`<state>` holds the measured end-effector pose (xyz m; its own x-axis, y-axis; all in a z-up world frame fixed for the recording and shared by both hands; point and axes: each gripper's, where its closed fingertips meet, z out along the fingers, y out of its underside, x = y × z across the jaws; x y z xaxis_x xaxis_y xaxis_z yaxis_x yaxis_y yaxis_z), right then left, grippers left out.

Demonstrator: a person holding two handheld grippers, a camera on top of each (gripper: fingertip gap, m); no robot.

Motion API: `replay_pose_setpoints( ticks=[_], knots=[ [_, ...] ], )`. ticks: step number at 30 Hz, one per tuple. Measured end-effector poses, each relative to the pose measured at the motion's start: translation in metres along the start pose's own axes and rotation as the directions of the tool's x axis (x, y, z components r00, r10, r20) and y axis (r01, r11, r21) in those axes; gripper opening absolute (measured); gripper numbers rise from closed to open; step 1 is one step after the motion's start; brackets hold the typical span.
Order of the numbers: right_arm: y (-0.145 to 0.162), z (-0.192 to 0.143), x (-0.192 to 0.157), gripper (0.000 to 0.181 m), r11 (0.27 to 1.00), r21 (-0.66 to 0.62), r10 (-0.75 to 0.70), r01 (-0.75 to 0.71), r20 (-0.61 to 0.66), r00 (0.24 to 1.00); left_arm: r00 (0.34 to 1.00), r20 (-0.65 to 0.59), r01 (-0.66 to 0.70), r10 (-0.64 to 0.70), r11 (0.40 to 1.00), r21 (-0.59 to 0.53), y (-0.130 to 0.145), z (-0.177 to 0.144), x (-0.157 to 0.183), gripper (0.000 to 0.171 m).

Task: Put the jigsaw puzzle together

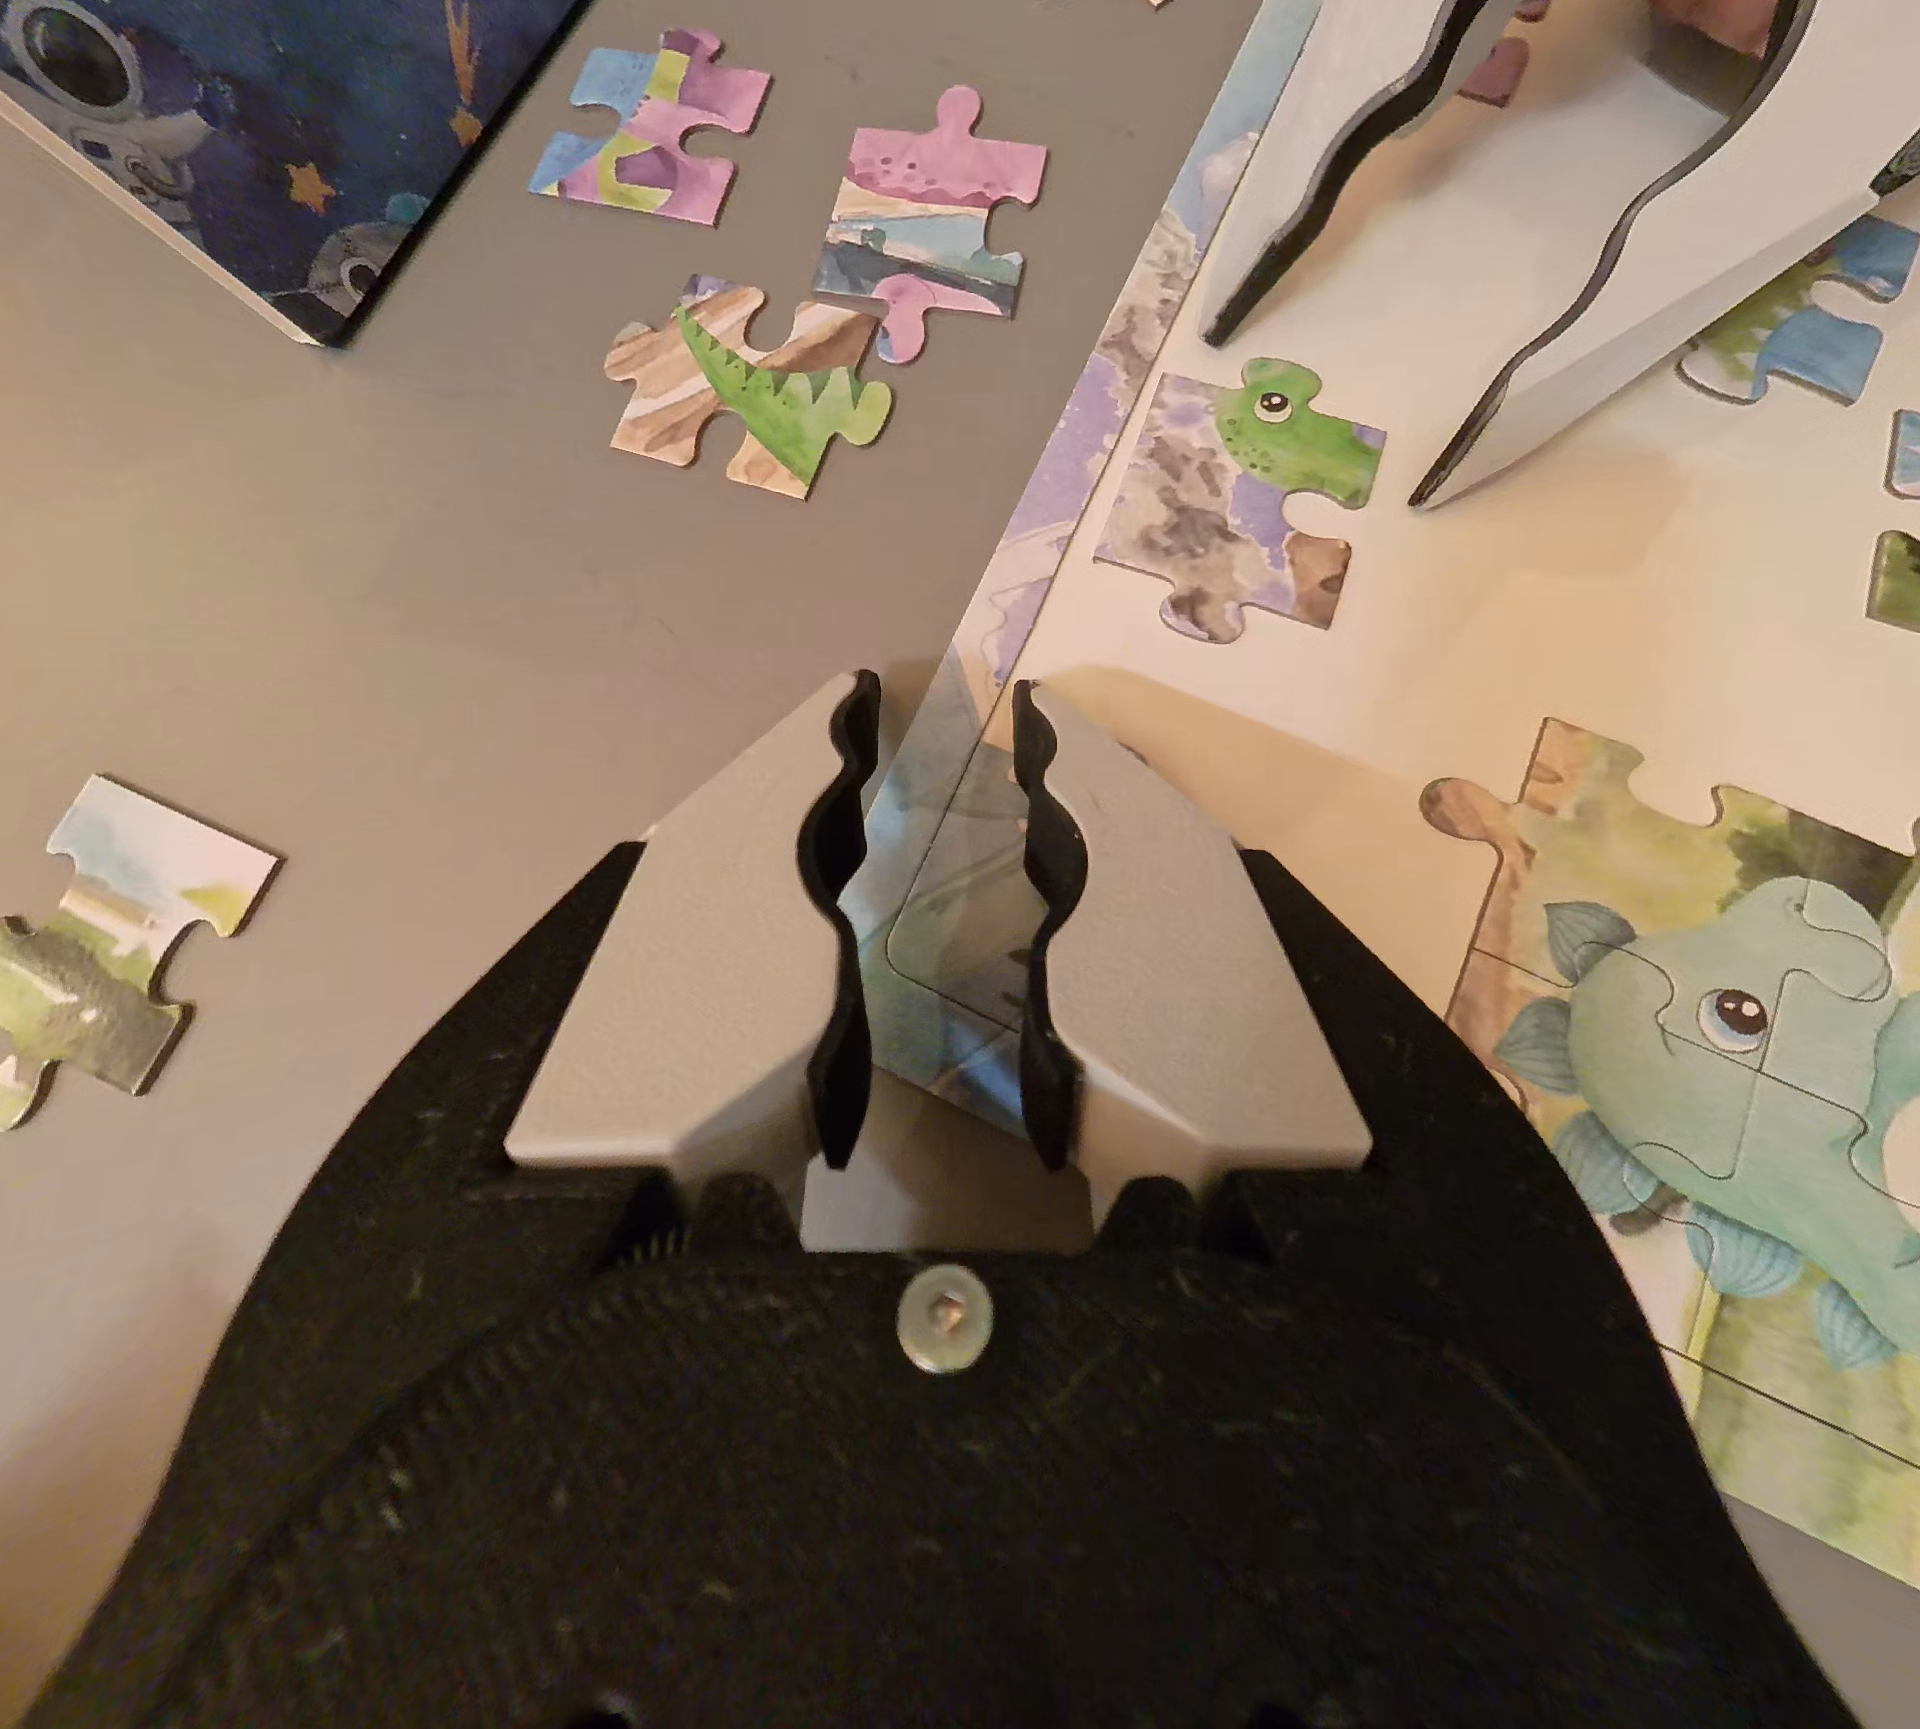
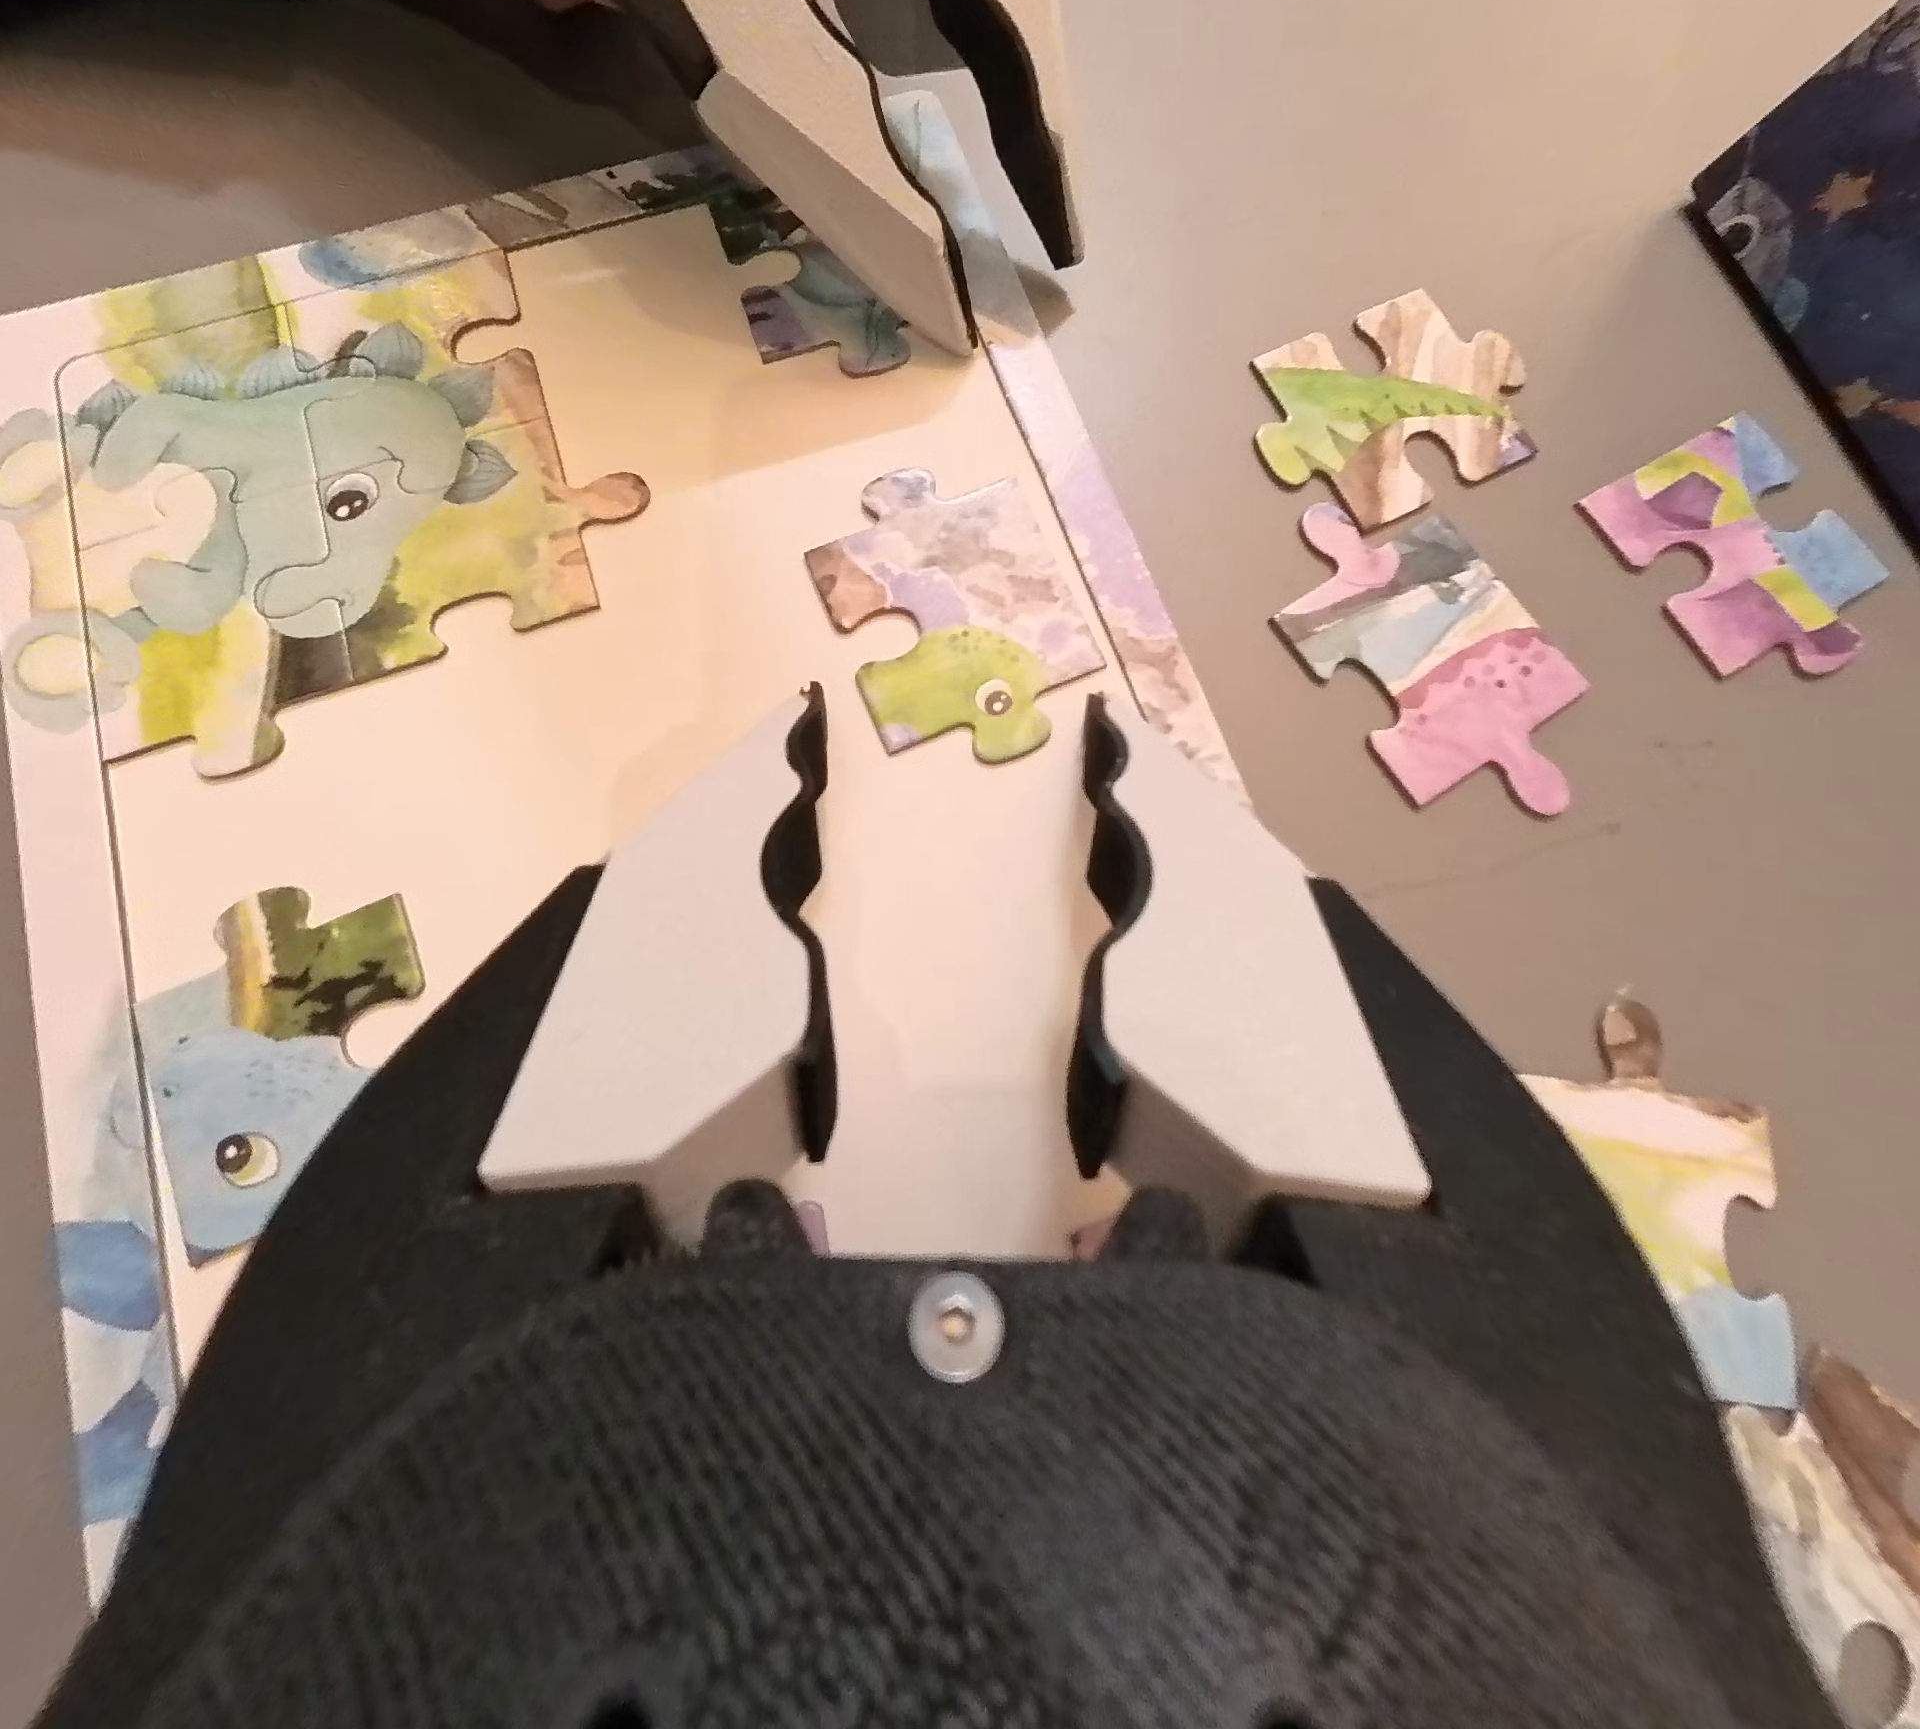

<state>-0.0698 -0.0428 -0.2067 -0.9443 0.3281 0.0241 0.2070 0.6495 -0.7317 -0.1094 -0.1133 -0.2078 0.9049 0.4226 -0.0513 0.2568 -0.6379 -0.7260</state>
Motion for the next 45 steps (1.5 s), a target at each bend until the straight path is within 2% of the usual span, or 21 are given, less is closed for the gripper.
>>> replay_pose_setpoints(
  ticks=[15,21,45],
  knots=[
    [-0.0016,0.0038,0.0003,0.045,1.000,0.004,0.025,-0.025,-0.002,1.000,1.000,-0.001,0.001,-0.001,1.000,-0.001,0.0000,0.0001,0.0000,0.023],
    [-0.0034,0.0056,0.0025,0.037,0.999,0.006,0.042,-0.042,-0.020,0.999,1.000,-0.001,0.001,-0.001,1.000,-0.001,0.0000,0.0001,0.0001,0.023],
    [-0.0060,0.0080,0.0030,0.037,0.998,0.002,0.056,-0.056,-0.048,0.997,1.000,0.001,0.008,-0.008,1.000,0.016,-0.0016,-0.0018,-0.0008,0.024]
  ],
)
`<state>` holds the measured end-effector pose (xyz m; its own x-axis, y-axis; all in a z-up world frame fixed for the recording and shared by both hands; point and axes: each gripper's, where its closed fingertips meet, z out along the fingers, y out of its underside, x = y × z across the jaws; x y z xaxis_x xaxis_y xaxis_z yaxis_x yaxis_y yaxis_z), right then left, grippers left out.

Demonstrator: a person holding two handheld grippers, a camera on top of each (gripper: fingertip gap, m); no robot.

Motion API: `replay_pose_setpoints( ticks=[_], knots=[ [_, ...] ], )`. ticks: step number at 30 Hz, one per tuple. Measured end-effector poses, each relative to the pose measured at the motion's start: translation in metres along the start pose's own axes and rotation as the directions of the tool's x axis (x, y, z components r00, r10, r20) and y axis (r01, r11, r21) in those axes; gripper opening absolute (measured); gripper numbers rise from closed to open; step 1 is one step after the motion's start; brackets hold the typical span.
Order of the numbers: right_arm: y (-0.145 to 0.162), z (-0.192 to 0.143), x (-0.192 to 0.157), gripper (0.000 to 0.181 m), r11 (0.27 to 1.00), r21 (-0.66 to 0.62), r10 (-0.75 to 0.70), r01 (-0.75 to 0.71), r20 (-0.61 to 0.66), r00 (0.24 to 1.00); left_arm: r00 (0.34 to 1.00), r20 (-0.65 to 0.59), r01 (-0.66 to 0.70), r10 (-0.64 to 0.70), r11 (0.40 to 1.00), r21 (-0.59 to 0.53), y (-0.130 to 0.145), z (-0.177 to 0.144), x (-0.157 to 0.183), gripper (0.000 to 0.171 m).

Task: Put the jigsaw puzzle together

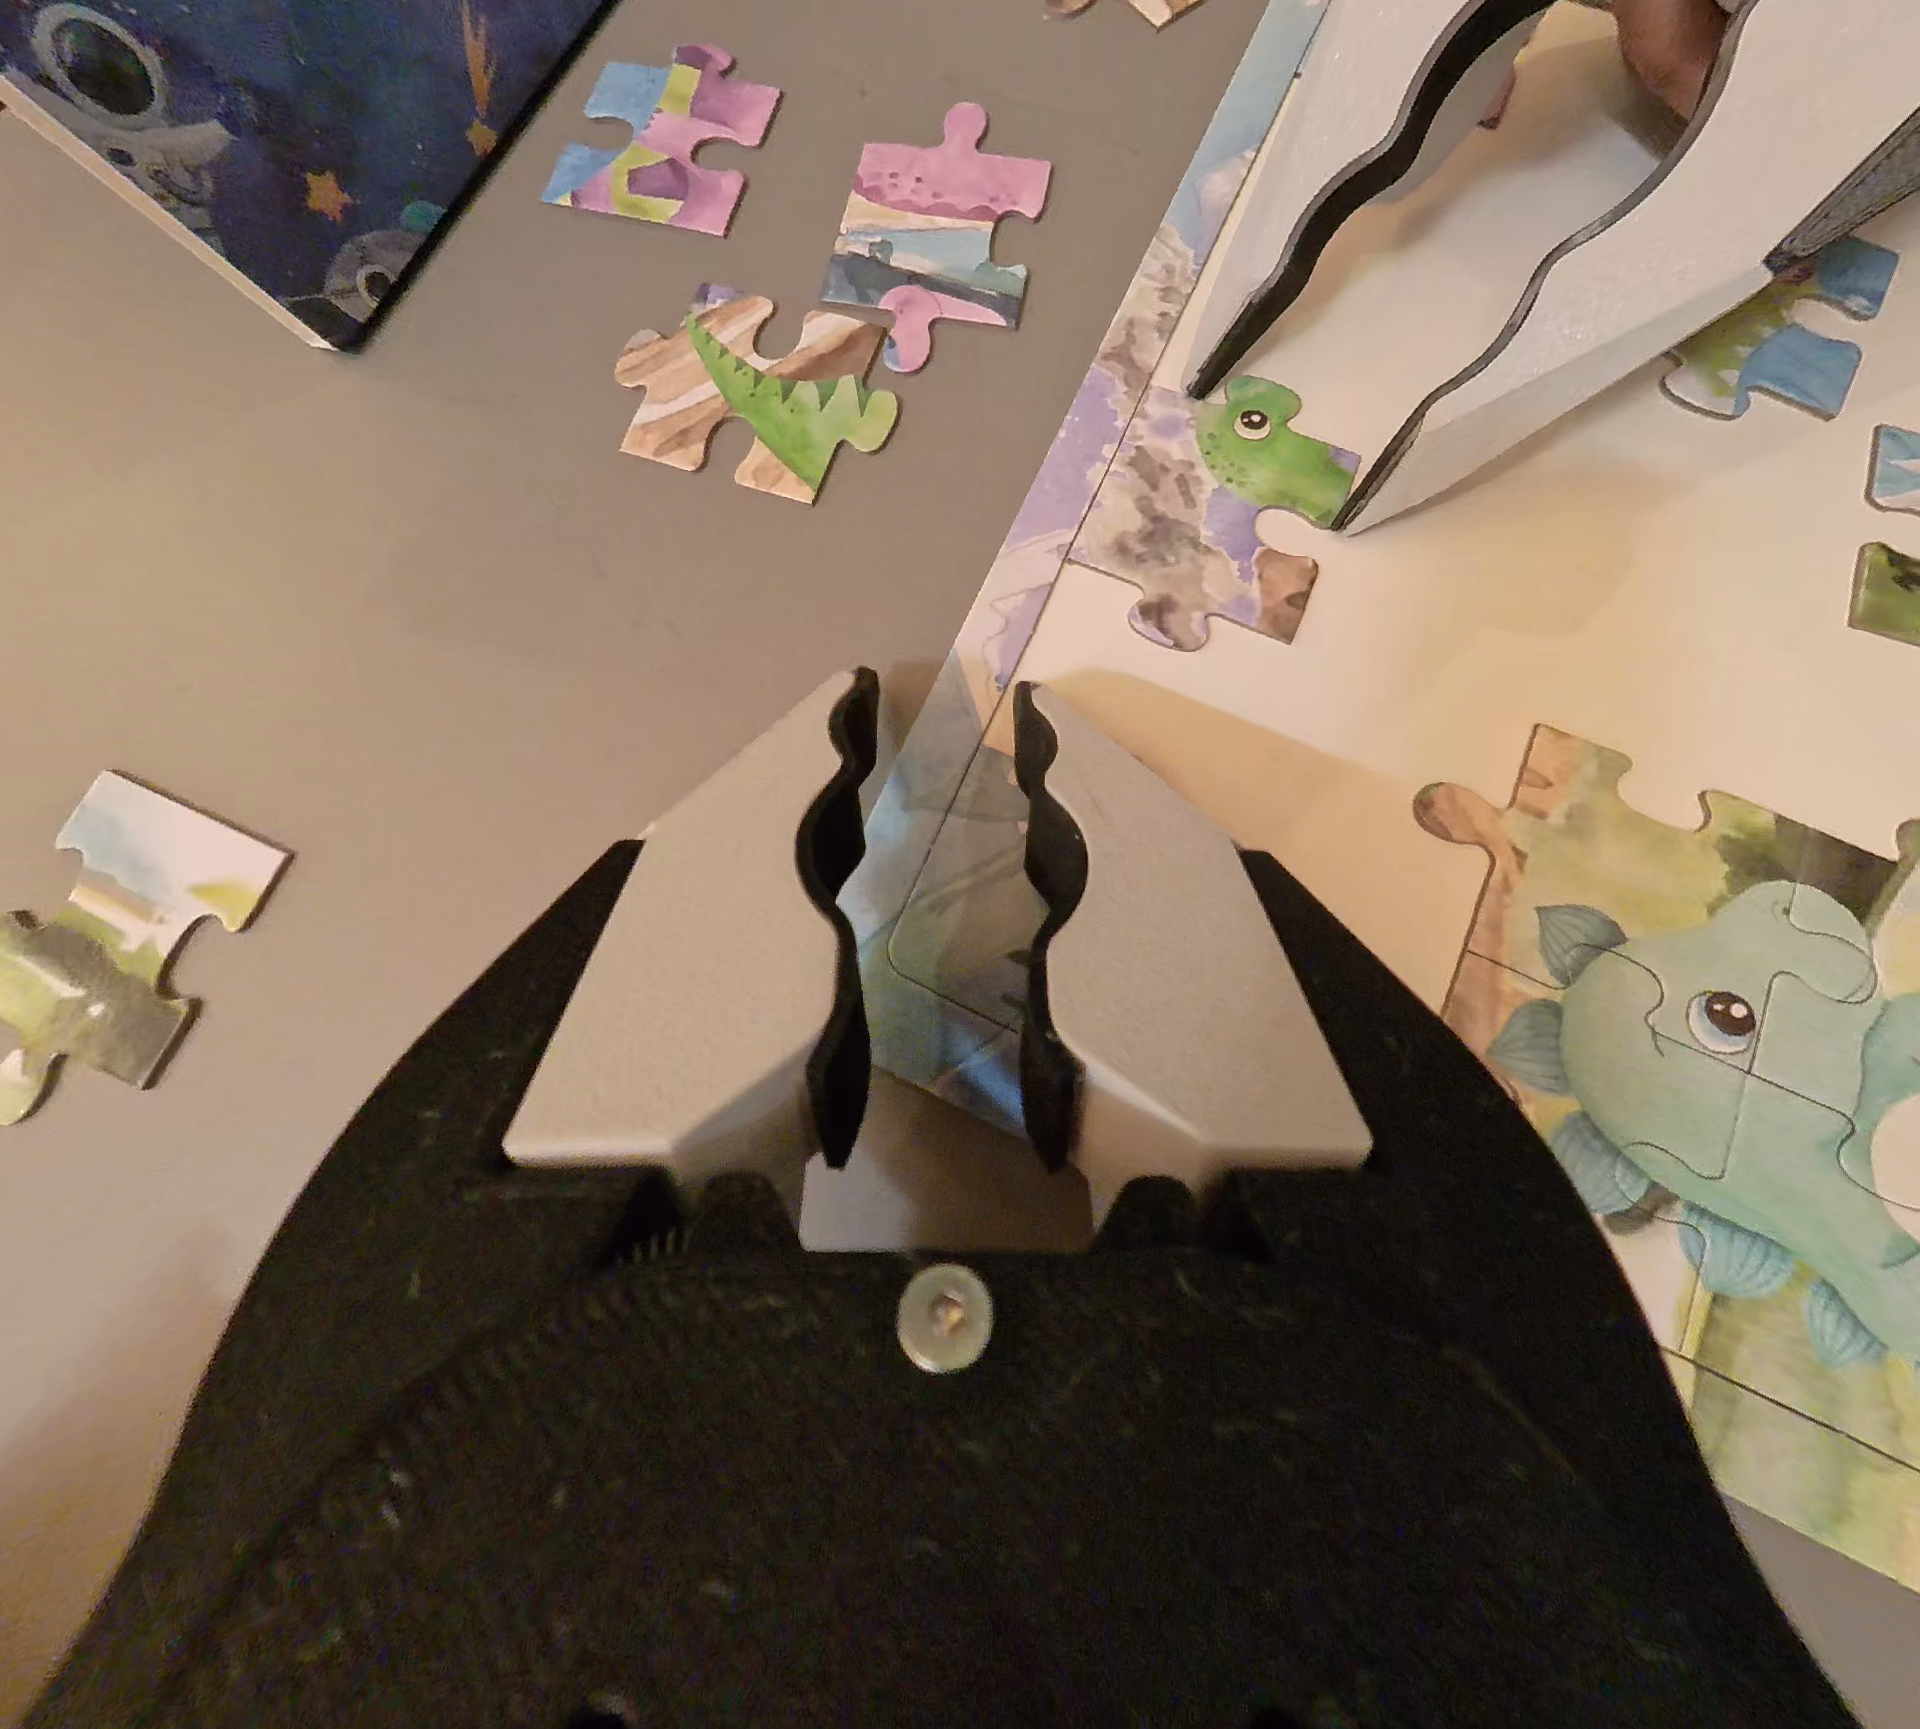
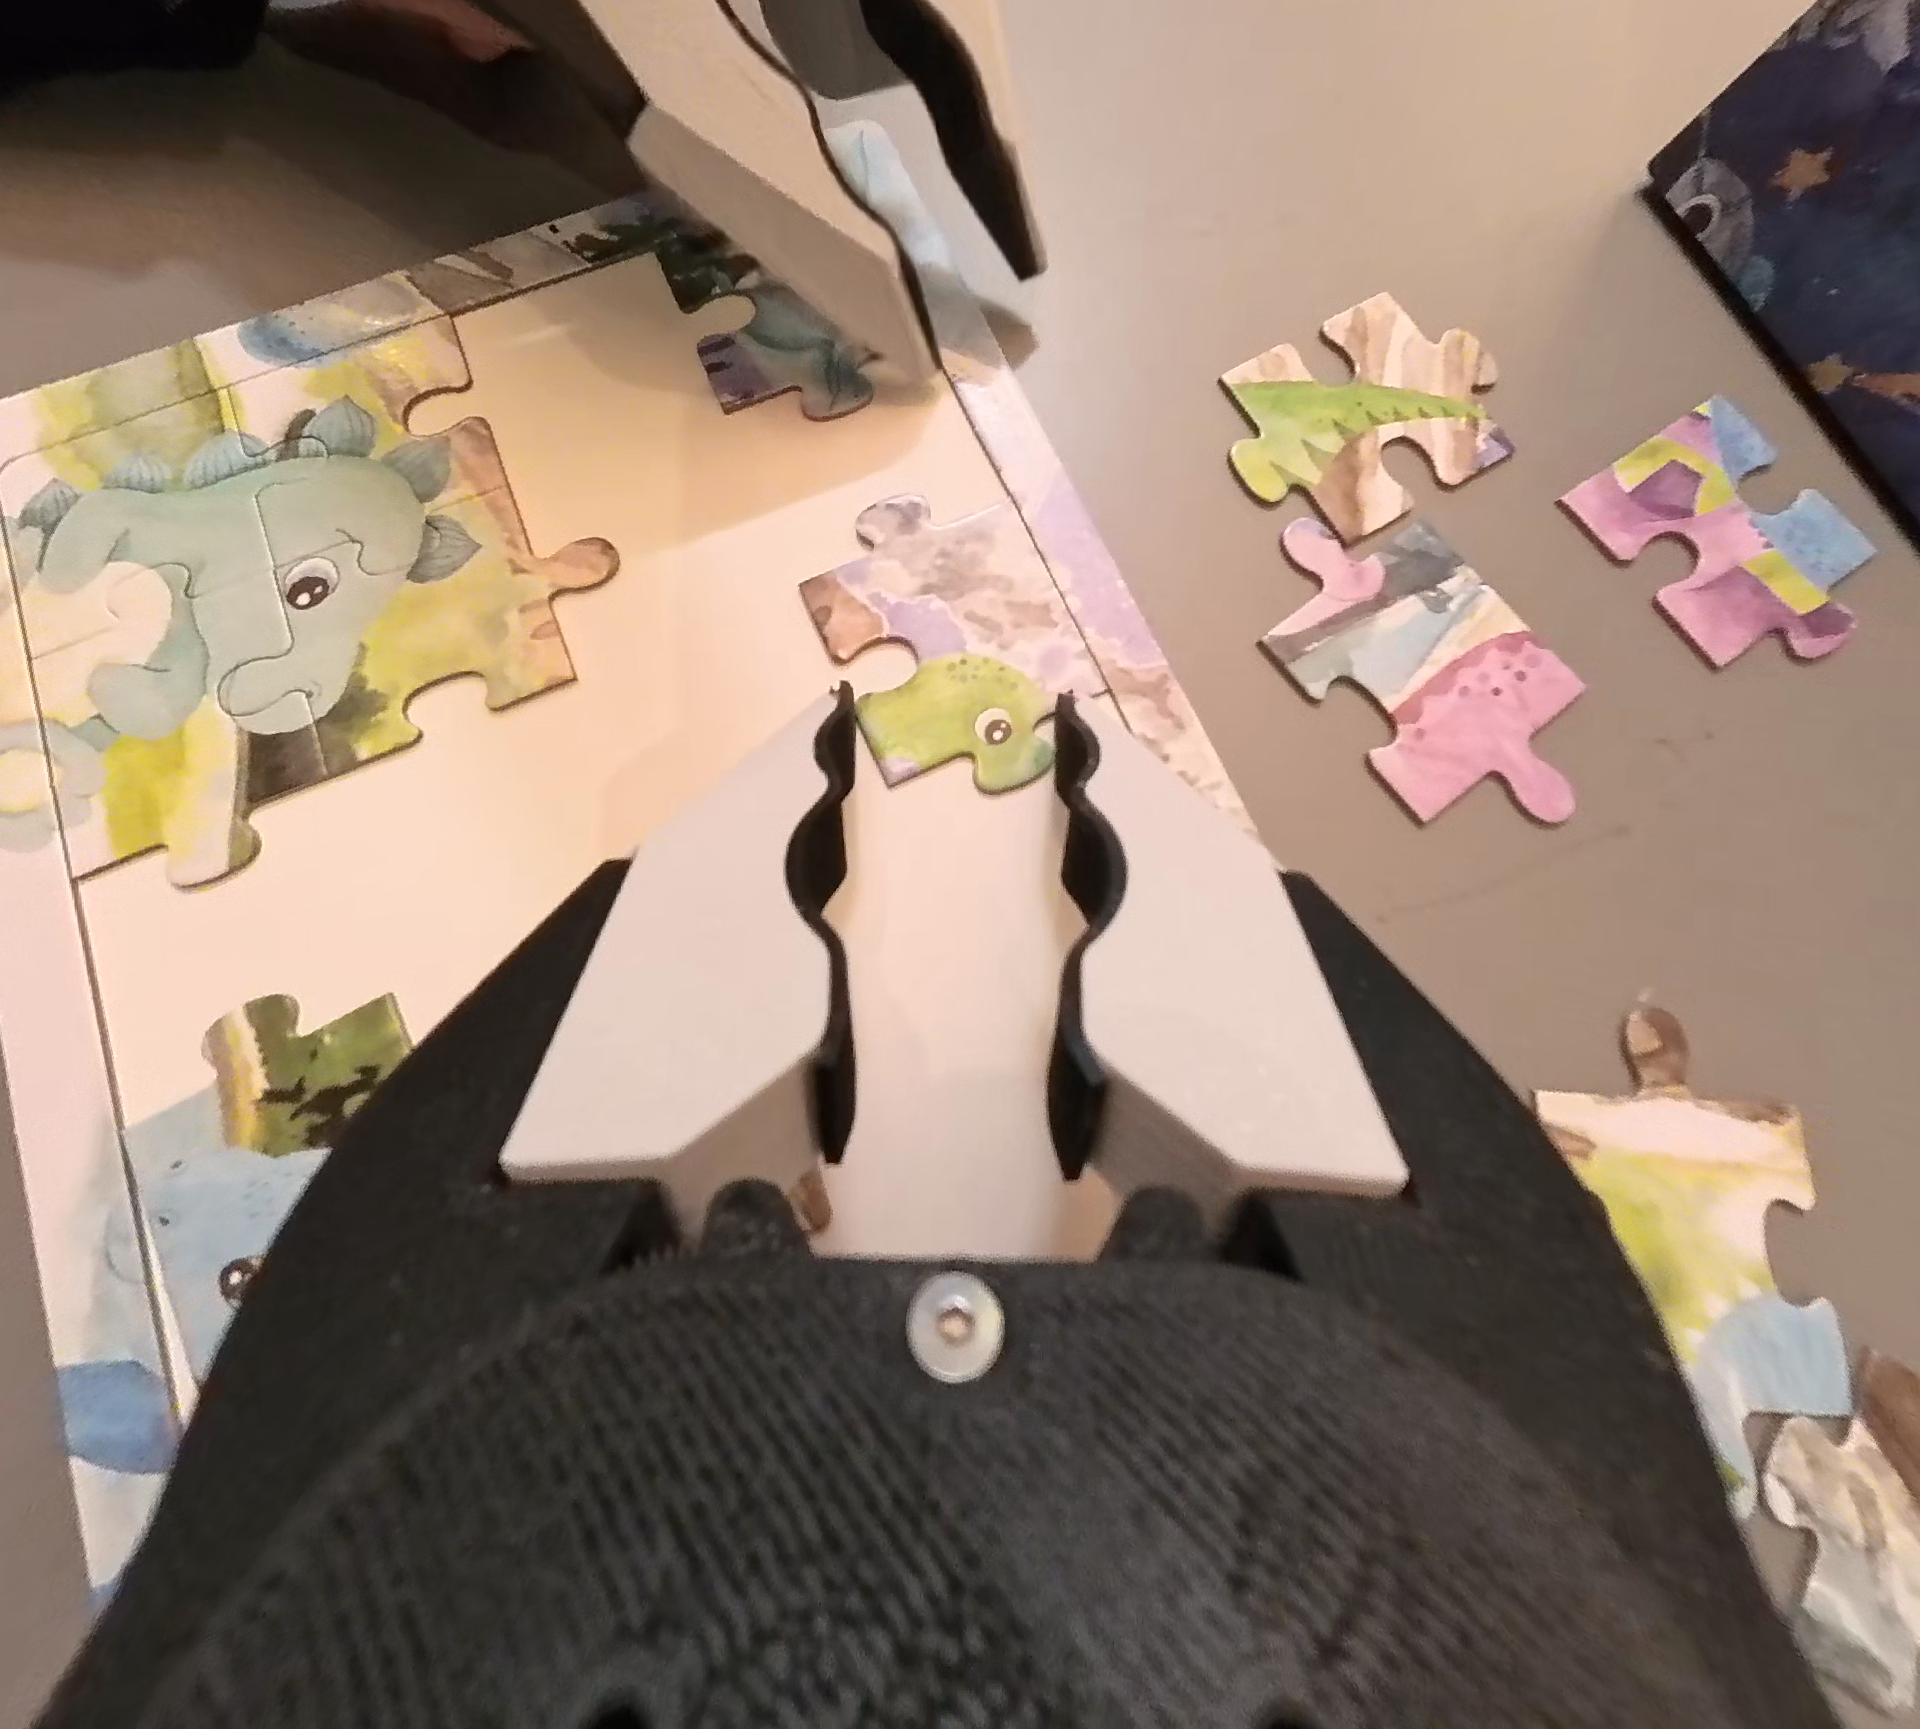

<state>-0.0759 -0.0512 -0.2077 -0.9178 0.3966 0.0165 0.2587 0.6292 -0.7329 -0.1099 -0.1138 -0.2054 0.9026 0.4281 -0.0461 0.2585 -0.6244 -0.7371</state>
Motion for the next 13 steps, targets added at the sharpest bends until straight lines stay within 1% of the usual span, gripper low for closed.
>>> replay_pose_setpoints(
  ticks=[4,8,10,13],
  knots=[
    [0.000,0.000,0.000,0.037,1.000,0.002,-0.001,0.001,0.000,1.000,0.997,-0.012,0.074,-0.073,0.995,0.063,-0.005,-0.009,-0.009,0.024],
    [0.000,0.000,0.000,0.037,1.000,0.002,-0.002,0.002,0.000,1.000,0.991,0.016,0.134,-0.134,0.991,0.027,0.008,-0.013,-0.025,0.019],
    [0.000,0.000,0.000,0.037,1.000,0.002,0.000,0.000,-0.001,1.000,0.988,0.005,0.152,-0.152,0.988,0.010,0.011,-0.012,-0.026,0.017],
    [0.000,0.000,0.000,0.037,1.000,-0.001,0.000,0.000,-0.002,1.000,0.991,0.002,0.133,-0.133,0.991,-0.015,0.014,-0.010,-0.023,0.014]
  ],
)
